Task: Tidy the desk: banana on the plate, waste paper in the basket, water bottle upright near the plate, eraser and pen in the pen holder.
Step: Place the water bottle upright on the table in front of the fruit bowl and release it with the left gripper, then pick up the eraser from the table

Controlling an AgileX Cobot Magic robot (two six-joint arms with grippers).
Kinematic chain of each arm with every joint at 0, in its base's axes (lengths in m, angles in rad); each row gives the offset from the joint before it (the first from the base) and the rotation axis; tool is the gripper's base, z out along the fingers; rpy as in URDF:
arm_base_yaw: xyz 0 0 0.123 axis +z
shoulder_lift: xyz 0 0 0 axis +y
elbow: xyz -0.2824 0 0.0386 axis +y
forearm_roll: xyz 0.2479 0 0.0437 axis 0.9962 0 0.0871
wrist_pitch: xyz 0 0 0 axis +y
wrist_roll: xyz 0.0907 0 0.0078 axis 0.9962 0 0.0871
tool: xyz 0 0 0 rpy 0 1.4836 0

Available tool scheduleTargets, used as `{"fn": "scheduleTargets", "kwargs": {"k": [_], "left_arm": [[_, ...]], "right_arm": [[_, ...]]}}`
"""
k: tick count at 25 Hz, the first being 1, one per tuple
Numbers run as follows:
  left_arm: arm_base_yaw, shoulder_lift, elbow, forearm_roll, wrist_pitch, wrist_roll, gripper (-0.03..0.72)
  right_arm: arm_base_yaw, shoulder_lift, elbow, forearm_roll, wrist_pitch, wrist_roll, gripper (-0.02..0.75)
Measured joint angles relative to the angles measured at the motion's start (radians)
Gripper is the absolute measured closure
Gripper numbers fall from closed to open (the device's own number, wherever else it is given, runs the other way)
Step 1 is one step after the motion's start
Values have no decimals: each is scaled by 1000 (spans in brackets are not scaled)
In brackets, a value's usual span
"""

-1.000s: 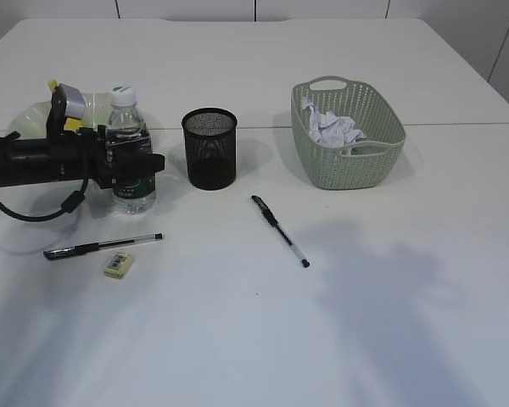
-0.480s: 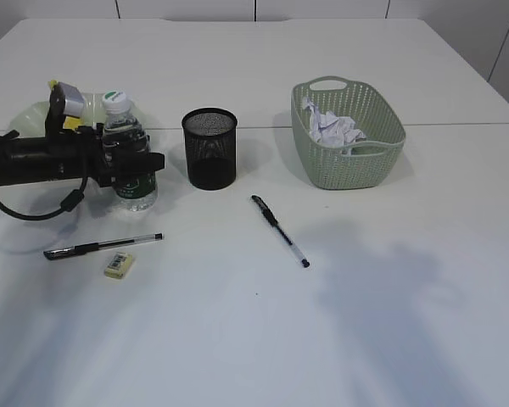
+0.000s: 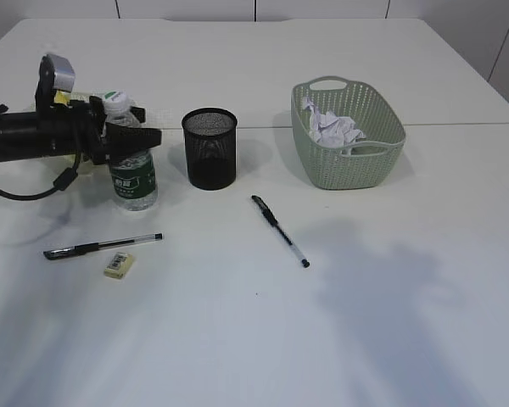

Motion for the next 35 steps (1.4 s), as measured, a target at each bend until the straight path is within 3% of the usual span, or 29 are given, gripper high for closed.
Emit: {"fn": "scheduleTargets", "kwargs": {"k": [13, 21, 26, 35], "left_arm": [[0, -123, 0, 2, 15, -2, 85], [0, -246, 0, 10, 17, -114, 89], [0, -386, 0, 56, -78, -297, 94], [-16, -610, 0, 467, -260, -752, 96]], "right_arm": [[0, 0, 0, -23, -2, 0, 148], [0, 0, 0, -23, -2, 0, 148], [0, 0, 0, -23, -2, 0, 148], [0, 0, 0, -12, -2, 0, 148]]}}
